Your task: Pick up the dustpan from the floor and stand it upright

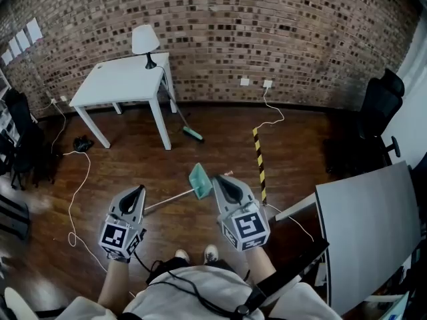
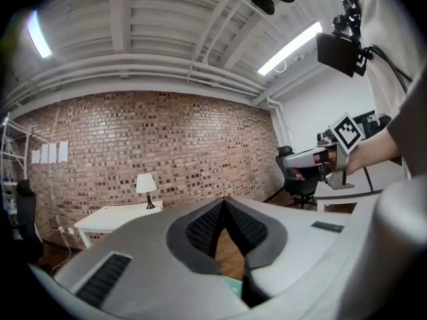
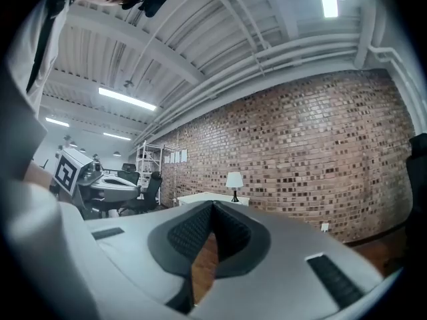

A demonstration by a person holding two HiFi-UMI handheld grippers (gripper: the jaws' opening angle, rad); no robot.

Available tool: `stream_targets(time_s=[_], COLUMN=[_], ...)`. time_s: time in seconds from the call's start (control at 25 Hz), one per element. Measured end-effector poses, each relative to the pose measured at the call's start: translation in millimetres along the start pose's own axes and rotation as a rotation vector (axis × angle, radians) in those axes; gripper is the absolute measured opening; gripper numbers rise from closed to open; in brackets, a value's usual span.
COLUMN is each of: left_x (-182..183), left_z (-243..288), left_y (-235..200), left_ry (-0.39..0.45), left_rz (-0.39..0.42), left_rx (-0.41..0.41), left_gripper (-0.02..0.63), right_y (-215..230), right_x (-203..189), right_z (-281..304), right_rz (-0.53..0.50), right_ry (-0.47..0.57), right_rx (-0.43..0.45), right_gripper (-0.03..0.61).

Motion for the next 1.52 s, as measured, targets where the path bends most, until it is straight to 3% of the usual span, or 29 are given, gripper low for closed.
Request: stream_targets(time_s=[0.36, 0.52, 0.72, 1.0, 1.16, 1.28, 1.36, 1.44, 1.52], left_x=[-6.4, -13.5, -24.0, -66.4, -87.4, -111.2, -124.6, -128.9, -134.0], left_z=[40.9, 46.8, 49.5, 50.0, 45.6, 37.7, 32.5, 27.2, 25.5], left_y=[-37.8, -54.8, -55.9, -81.6, -106.5, -127.2, -136.5, -140.8, -140.8], left_ry=[-0.022, -0.039, -0.009, -0.174, -0.210, -0.239, -0.251, -0.234, -0.234], left_rz=[-0.013, -0.081, -0.026, -0.133, -0.203, -0.226, -0.178, -0.057, -0.007], left_rx=[-0.017, 0.014, 0.051, 0.072, 0.107, 0.154, 0.161, 0.151, 0.127], left_gripper=[-0.003, -0.003, -0.003, 0.020, 0.026, 0.042, 0.051, 0.056, 0.055], right_y=[21.7, 20.3, 17.0, 12.1, 7.5, 9.5, 12.8, 18.4, 27.8], right_x=[1.8, 5.1, -7.4, -28.0, -44.3, -56.6, -63.4, -70.4, -82.6], right_z=[46.6, 64.3, 82.0, 110.3, 124.9, 132.6, 139.0, 147.3, 155.3], right_rz=[0.023, 0.021, 0.027, 0.018, -0.024, -0.024, -0.002, 0.065, 0.119], right_ry=[0.018, 0.004, -0.042, -0.174, -0.274, -0.330, -0.349, -0.340, -0.340], right_rx=[-0.058, -0.054, -0.043, -0.040, -0.014, 0.000, 0.015, 0.031, 0.026], right_gripper=[-0.015, -0.015, -0.015, -0.014, 0.084, 0.107, 0.152, 0.234, 0.262])
Point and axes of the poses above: the fingertips, and each gripper's own axes: z forward along the fingers, y to its right, x out of its top, the point moved 3 cm from there along -z, backward along the fingers, and after that the axes turned 13 degrees about x, right-handed, at the moved point
